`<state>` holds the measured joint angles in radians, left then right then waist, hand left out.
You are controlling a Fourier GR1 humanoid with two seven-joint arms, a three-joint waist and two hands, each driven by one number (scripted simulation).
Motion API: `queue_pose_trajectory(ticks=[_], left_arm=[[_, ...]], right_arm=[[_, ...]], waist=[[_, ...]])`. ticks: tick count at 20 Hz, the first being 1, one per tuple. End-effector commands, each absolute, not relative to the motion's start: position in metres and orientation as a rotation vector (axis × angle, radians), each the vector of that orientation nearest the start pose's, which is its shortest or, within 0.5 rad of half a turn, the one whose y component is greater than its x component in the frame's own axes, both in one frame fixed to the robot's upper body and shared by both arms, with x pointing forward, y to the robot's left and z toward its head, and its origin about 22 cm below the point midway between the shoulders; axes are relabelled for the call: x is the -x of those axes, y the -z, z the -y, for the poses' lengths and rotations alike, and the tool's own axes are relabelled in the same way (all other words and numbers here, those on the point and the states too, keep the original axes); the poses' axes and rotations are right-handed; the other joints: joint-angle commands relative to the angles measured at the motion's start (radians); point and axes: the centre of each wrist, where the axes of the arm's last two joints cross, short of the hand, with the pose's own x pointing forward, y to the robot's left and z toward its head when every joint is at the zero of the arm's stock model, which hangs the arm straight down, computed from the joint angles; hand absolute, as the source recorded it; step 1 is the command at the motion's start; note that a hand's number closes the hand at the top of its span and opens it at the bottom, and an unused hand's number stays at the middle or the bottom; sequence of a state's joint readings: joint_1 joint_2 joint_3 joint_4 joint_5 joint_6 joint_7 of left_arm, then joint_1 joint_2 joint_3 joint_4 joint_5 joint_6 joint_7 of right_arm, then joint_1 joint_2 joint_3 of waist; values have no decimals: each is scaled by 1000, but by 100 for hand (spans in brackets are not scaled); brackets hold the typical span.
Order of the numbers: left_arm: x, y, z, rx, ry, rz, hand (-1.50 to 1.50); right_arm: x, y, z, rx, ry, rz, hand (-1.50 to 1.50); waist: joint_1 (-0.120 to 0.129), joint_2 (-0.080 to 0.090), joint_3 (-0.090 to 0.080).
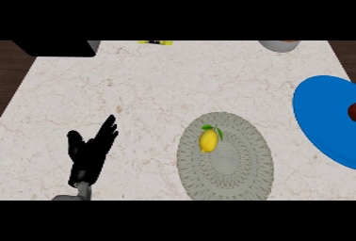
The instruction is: Pick the bell pepper from the placemat and place it in the plate
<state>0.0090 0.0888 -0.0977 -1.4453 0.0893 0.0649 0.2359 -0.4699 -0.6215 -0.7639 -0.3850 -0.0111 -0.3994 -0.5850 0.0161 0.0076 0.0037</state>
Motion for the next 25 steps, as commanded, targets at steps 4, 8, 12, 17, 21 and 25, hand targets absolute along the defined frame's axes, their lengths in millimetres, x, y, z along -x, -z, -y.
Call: queue_pose_trajectory(ticks=[4, 8, 12, 17, 21, 25], left_arm=[[-219, 33, -248, 21, 3, 1178, 0], [-245, 40, -243, 2, -5, 1166, 0], [-223, 41, -234, -26, 10, 1172, 0], [-245, 34, -228, -7, -18, 1186, 0], [-237, 41, -233, -9, -1, 1173, 0], [-234, 31, -229, -11, -7, 1172, 0]], right_arm=[[-205, 20, 538, 918, 534, 1499, -150], [-185, 23, 537, 891, 444, 1509, -150], [-138, 57, 520, 906, 386, 1470, -150], [-132, 41, 507, 921, 315, 1448, -150], [-91, 49, 498, 931, 307, 1434, -150], [-76, 33, 485, 938, 322, 1431, -150]], waist=[[-16, -9, -3], [-31, -11, -6], [-27, -12, -5], [-26, -10, -5], [-23, -8, -4], [-22, -8, -4]])
